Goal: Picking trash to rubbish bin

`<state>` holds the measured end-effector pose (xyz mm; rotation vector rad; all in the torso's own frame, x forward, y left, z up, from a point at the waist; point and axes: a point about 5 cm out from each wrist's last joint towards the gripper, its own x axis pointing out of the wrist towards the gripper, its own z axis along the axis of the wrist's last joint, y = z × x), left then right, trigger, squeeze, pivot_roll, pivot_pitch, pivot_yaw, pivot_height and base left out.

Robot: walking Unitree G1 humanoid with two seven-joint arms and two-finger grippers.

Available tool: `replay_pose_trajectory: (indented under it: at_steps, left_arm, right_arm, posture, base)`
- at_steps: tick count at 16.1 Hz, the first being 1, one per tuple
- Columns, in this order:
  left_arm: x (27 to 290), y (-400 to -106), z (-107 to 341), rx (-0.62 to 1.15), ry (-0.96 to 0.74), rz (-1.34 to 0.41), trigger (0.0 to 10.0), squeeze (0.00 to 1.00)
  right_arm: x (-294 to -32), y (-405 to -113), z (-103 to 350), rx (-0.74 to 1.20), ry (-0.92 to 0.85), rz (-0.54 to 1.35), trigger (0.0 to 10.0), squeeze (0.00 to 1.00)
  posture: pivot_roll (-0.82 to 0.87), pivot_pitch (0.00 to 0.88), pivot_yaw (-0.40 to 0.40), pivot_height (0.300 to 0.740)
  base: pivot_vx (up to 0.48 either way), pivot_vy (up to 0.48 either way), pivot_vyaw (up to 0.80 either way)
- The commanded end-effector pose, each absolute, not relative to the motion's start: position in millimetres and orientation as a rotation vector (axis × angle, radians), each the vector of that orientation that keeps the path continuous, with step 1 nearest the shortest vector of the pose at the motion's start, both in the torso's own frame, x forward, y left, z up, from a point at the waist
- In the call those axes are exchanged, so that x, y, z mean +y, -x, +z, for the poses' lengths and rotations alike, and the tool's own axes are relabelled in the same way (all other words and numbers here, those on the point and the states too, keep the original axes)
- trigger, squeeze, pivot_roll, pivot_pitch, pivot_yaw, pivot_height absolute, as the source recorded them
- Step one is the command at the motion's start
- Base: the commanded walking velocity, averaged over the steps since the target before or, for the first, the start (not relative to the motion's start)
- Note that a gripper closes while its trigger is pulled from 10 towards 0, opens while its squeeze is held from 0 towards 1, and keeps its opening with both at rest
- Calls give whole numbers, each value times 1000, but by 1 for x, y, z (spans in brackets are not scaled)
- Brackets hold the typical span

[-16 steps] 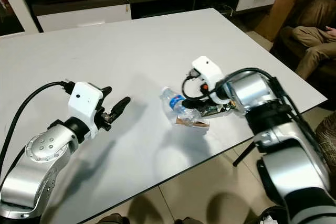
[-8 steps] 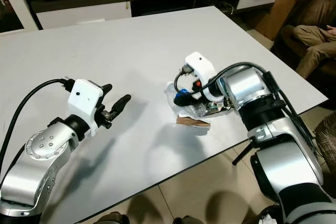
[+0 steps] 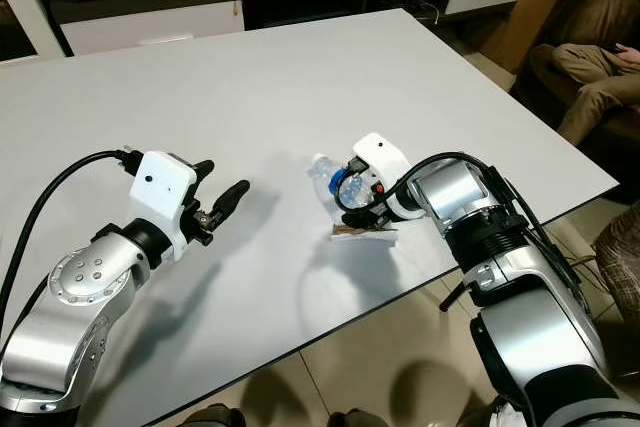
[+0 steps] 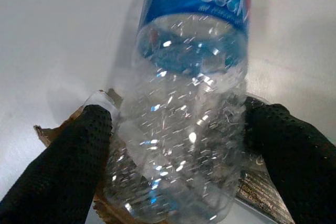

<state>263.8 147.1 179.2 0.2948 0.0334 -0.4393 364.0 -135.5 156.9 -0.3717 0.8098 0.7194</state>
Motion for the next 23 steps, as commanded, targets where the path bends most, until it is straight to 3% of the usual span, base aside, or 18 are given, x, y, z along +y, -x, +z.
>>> replay_pose_trajectory:
  at_steps: [1,2,3,4,5,6,7,17,20,21,22,23]
  left_arm:
    - [146,-263,180,35,-286,-452,10000,0]
    - [146,-263,180,34,-287,-452,10000,0]
    - [146,-263,180,33,-288,-453,10000,0]
    - [146,-263,180,32,-288,-453,10000,0]
    - [146,-263,180,31,-287,-452,10000,0]
    - [146,-263,180,31,-288,-452,10000,0]
    - [146,-263,180,31,-288,-453,10000,0]
    - [145,-262,180,29,-294,-453,10000,0]
    - [147,-260,180,24,-286,-424,10000,0]
    - [149,-260,179,24,-277,-404,10000,0]
    - [152,-259,177,28,-255,-357,10000,0]
    - [155,-258,175,24,-220,-318,10000,0]
  right_arm:
    - [-138,-364,156,807,351,701,10000,0]
    - [-137,-366,158,795,345,699,10000,0]
    - [-136,-367,161,779,340,701,8353,0]
    - [-135,-367,164,762,331,706,4471,0]
    - [-134,-367,167,752,322,713,3059,0]
    - [-134,-367,168,750,319,714,667,0]
    - [-134,-367,168,753,315,719,0,0]
    - [-133,-368,178,729,271,736,0,0]
    - [-138,-368,198,601,219,693,0,0]
    - [-140,-369,207,519,199,662,2510,0]
    - [-143,-366,222,331,142,585,10000,0]
    - [-146,-354,232,154,146,534,10000,0]
  posture:
    - [-9,110,-79,740]
    - [-7,112,-78,740]
    - [-7,112,-78,740]
    - [-7,111,-79,740]
    - [-7,111,-79,740]
    - [-7,111,-78,740]
    - [-7,112,-77,740]
    - [-4,103,-85,740]
    - [14,95,-103,740]
    - [18,93,-104,740]
    - [19,92,-103,740]
    - [15,93,-83,740]
  base:
    - [0,0,0]
    - [0,0,0]
    - [0,0,0]
    - [0,0,0]
    - [0,0,0]
    - [0,0,0]
    - [0,0,0]
    - [0,0,0]
    - [0,0,0]
    - [0,0,0]
    - [0,0,0]
    - [0,0,0]
